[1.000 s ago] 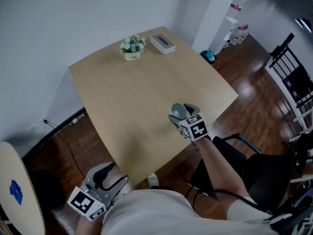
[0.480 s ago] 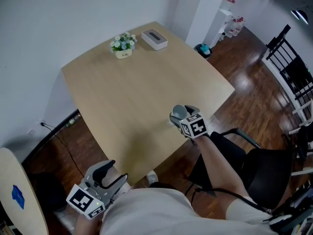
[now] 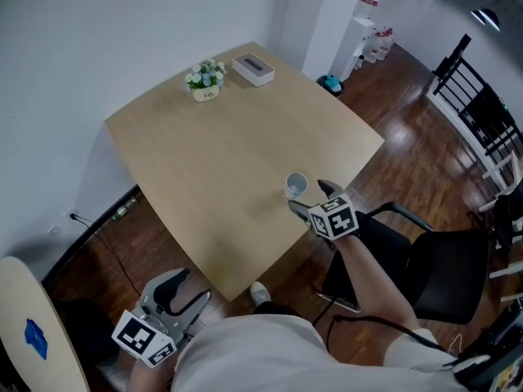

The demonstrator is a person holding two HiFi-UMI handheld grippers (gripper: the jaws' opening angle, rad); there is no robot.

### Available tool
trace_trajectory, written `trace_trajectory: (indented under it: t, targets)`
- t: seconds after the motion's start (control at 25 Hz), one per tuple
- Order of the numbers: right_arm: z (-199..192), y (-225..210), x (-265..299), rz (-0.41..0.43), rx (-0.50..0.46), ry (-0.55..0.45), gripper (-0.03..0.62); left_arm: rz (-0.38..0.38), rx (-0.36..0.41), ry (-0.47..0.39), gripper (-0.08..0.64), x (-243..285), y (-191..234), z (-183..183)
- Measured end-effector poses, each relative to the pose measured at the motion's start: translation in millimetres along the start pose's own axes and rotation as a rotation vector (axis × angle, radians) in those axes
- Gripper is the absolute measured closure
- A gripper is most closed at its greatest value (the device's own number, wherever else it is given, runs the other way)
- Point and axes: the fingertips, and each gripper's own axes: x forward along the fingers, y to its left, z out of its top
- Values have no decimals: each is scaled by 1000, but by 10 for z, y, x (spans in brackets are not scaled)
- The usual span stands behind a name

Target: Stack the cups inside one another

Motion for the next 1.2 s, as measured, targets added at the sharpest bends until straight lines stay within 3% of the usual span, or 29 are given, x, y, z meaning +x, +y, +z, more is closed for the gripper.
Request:
trace_trajectory:
  t: [0.12,0.32,0.56,0.88,1.2]
  targets:
    - [-179,452,-437,-3,14,-11,156,-40,21,4,324,-310,-100,-100]
    - [-765,1454,-1351,-9,48,22,156,-141,-18,-30,334,-748,-324,-291]
    - [-1428,2473,-2224,-8,107,46,156,-259,-1,18,334,-917,-805,-668]
    - [-1818,2766,-3237,-56,145,-39,153,-356,24,51,334,-868,-1629,-926]
    - [-2378,2644,-4185,-113,151,-77,152,-453,69,16,334,-548,-2795,-938]
